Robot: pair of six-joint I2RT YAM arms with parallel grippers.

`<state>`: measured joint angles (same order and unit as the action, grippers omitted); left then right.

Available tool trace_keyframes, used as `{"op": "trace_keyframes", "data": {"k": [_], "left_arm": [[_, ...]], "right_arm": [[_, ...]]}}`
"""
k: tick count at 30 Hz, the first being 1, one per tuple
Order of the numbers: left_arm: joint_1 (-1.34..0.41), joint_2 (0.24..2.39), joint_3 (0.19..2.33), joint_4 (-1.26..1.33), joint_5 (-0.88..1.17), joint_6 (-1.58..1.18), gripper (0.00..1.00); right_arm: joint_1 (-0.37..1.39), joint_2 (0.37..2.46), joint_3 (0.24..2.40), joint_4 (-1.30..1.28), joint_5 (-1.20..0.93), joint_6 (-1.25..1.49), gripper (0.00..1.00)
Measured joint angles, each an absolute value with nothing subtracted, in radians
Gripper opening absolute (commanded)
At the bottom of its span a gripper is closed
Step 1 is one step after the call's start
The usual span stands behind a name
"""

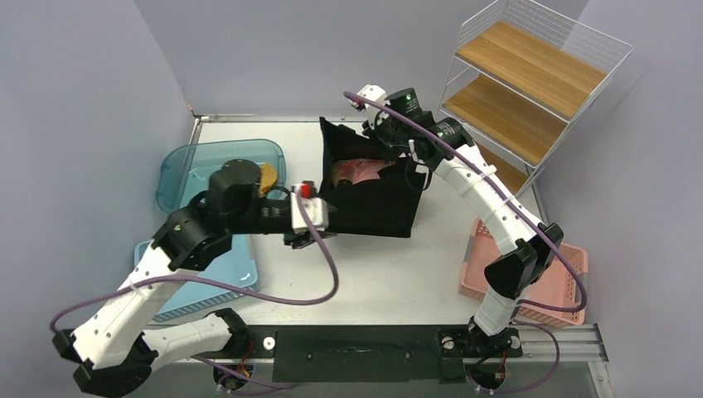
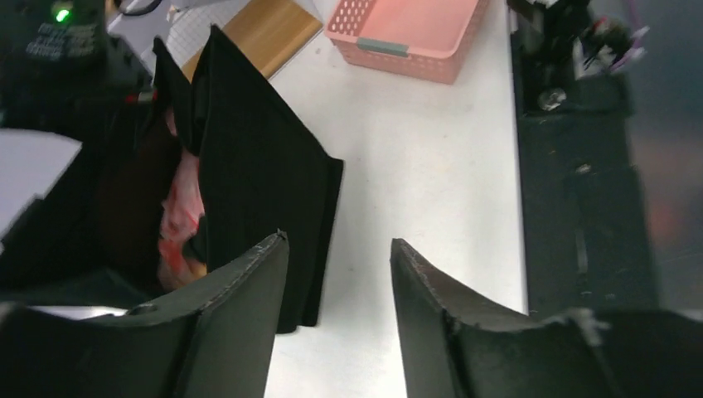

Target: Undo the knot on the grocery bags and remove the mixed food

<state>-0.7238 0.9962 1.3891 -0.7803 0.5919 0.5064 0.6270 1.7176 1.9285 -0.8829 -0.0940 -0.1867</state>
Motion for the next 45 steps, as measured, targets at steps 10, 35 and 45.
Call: {"op": "trace_keyframes", "data": {"k": [10, 35, 45], "left_arm": [[-0.845, 1.15, 1.382, -0.467, 0.255, 0.645, 0.14], [-0.601, 1.303, 1.228, -0.54, 0.215, 0.868, 0.78], [-0.718, 1.465, 1.253, -0.475, 0.333, 0.861, 0.81]], "right_arm": [[0.603, 1.732, 2.04, -0.923, -0.207, -0.088, 0.0], [0.604, 1.732, 2.077, -0.957, -0.366, 0.041, 0.0], [0.604, 1.732, 2.076, -0.957, -0.388, 0.067, 0.0]]}}
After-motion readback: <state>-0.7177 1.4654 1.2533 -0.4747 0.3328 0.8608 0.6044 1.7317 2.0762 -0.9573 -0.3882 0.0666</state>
